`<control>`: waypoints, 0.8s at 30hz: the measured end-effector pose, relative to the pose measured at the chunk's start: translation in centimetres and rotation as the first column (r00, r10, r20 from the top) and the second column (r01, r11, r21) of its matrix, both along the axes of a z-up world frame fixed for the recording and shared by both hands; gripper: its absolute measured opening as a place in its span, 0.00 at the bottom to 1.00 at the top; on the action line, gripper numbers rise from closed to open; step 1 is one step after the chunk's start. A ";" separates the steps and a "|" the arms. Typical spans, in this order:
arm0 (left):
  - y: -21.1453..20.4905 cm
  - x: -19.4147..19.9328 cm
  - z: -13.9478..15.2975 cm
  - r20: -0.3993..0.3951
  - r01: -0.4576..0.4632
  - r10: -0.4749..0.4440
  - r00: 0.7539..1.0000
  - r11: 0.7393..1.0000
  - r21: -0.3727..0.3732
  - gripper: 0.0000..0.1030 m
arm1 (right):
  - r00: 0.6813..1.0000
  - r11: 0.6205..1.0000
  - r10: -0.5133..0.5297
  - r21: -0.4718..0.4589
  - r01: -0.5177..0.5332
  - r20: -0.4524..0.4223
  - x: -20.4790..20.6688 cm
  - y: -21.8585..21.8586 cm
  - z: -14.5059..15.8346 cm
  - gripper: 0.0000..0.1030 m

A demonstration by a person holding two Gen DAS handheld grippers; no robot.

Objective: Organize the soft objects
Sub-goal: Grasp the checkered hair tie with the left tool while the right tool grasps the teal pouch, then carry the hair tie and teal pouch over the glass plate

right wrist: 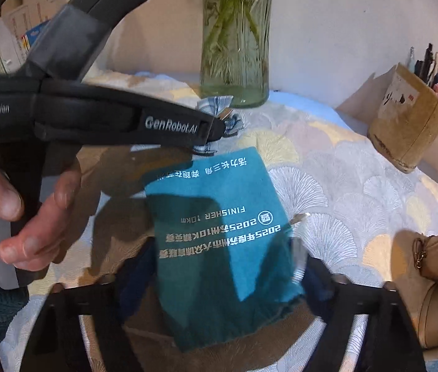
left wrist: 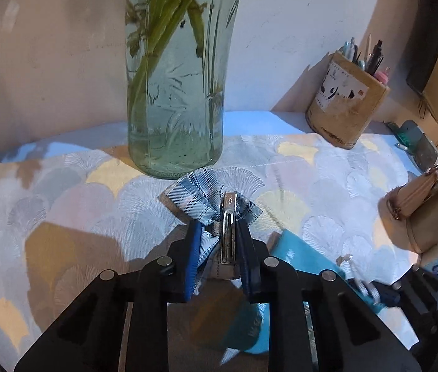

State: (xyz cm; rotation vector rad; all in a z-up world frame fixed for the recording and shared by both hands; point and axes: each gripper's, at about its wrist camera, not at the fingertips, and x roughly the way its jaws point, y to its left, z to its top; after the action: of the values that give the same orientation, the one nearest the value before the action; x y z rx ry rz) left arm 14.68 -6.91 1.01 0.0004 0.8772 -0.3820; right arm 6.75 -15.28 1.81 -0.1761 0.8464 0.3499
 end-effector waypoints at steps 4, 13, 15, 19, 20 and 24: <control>1.1 -1.0 1.1 0.009 -0.011 0.011 1.000 0.999 -0.038 0.19 | 0.999 1.000 -0.005 0.030 0.004 0.034 -1.0 -0.4 0.9 0.34; 2.2 -5.4 4.2 0.025 0.034 -0.031 0.999 0.986 -0.165 0.19 | 0.998 0.980 -0.065 0.191 0.059 0.024 -3.7 -4.0 3.9 0.16; 2.2 -6.5 4.9 0.030 0.037 -0.032 0.999 0.981 -0.189 0.19 | 0.998 0.975 -0.059 0.216 0.051 0.034 -4.3 -4.9 4.6 0.16; 1.6 -8.8 6.5 0.058 0.067 -0.056 0.997 0.979 -0.190 0.19 | 0.996 0.968 -0.082 0.240 0.070 0.044 -6.6 -6.8 6.4 0.16; 1.4 -9.4 7.0 0.071 0.076 -0.064 0.995 0.980 -0.182 0.19 | 0.996 0.968 -0.081 0.242 0.070 0.034 -6.9 -7.1 6.6 0.16; 0.3 -11.9 9.0 0.114 0.111 -0.092 0.989 0.978 -0.178 0.19 | 0.997 0.958 -0.080 0.277 0.071 0.019 -9.7 -8.5 6.8 0.16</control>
State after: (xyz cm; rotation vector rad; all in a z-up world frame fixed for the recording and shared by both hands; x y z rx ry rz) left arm 2.80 -6.58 9.97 -0.1050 0.7368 -0.5534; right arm -2.97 -23.82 8.61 0.1105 0.7634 0.3886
